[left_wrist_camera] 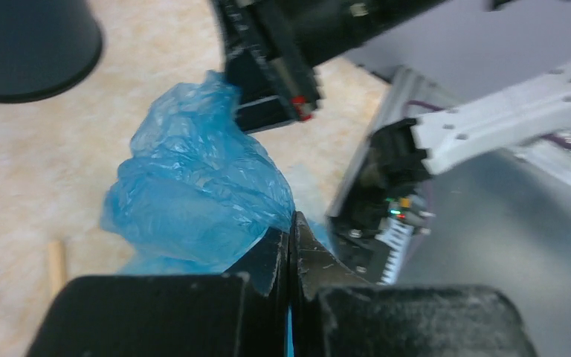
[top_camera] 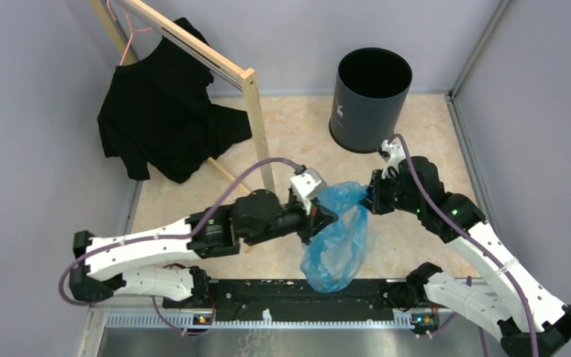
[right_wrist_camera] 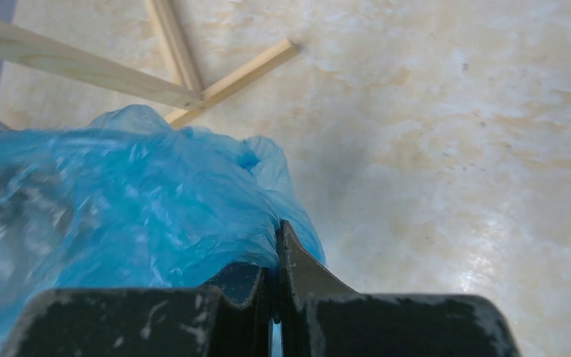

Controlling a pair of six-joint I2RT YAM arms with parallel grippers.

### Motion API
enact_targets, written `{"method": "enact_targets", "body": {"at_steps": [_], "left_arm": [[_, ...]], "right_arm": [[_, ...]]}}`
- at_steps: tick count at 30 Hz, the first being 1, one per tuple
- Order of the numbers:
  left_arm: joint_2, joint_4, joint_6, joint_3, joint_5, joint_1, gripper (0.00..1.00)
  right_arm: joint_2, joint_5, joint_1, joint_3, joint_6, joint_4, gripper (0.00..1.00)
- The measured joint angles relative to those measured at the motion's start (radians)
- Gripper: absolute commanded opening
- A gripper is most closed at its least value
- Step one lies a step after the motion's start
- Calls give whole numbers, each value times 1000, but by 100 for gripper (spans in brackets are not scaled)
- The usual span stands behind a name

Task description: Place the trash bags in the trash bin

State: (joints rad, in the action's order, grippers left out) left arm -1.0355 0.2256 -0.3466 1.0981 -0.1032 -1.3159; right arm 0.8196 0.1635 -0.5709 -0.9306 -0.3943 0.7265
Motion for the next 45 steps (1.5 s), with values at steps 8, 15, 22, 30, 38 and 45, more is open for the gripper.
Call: {"method": "enact_targets", "body": {"at_steps": [8, 15, 22, 30, 38, 45], "left_arm": [[-193, 37, 146, 49, -247, -8, 0], [-192, 24, 203, 40, 37, 207, 0], [-180, -27, 268, -5, 430, 361, 0], [-153, -109, 299, -44, 736, 479, 0], [-235, -278, 266, -40, 929, 572, 0], [-400, -394, 240, -8, 980, 604, 0]], "right_arm": [[-88, -151, 0, 0, -18, 67, 1], [-116, -167, 0, 3, -35, 64, 1], [-102, -139, 0, 35, -62, 35, 1], [-99, -115, 0, 36, -87, 12, 0], [-105, -111, 0, 41, -114, -15, 1], [-118, -133, 0, 41, -129, -33, 6]]}}
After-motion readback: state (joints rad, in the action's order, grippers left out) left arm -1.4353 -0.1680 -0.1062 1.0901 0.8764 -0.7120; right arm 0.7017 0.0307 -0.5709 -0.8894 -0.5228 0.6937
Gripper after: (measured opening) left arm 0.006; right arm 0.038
